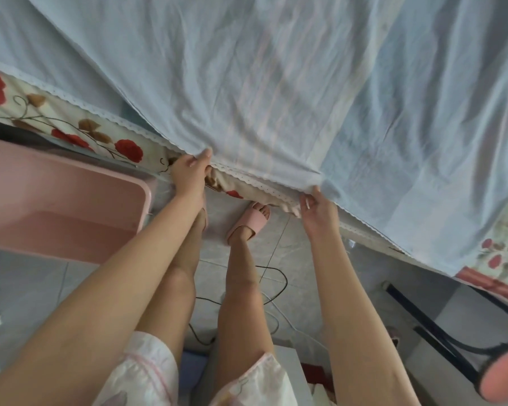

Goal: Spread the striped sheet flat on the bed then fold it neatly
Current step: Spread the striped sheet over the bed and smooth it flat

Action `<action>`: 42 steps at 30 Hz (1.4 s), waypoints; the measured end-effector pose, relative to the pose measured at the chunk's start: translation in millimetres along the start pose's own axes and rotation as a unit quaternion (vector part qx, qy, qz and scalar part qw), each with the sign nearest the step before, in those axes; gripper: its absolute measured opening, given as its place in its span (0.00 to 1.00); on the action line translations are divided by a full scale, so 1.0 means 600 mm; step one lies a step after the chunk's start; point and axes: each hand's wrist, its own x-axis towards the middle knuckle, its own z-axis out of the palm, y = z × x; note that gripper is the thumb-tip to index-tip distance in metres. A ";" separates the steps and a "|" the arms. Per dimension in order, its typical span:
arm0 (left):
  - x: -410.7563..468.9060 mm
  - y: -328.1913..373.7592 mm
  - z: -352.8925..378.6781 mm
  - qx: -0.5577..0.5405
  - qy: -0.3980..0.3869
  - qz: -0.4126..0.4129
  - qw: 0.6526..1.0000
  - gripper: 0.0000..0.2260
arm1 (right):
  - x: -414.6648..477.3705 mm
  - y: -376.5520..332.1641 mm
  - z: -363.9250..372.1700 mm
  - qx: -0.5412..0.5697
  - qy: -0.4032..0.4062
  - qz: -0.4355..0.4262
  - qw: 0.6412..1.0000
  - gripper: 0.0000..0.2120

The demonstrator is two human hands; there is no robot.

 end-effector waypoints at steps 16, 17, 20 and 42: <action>0.002 -0.008 0.010 -0.005 0.095 0.038 0.995 0.16 | 0.014 0.031 -0.027 -0.095 0.199 -0.054 0.974 0.11; 0.003 -0.008 0.010 -0.005 0.097 0.038 0.995 0.15 | 0.017 0.032 -0.031 -0.107 0.200 -0.051 0.973 0.09; 0.006 -0.008 0.011 -0.002 0.104 0.030 0.994 0.12 | 0.023 0.033 -0.040 -0.121 0.193 -0.057 0.972 0.10; -0.018 -0.079 0.101 0.054 0.166 -0.005 0.985 0.09 | 0.121 -0.083 0.042 -0.714 -0.311 -0.623 -0.075 0.25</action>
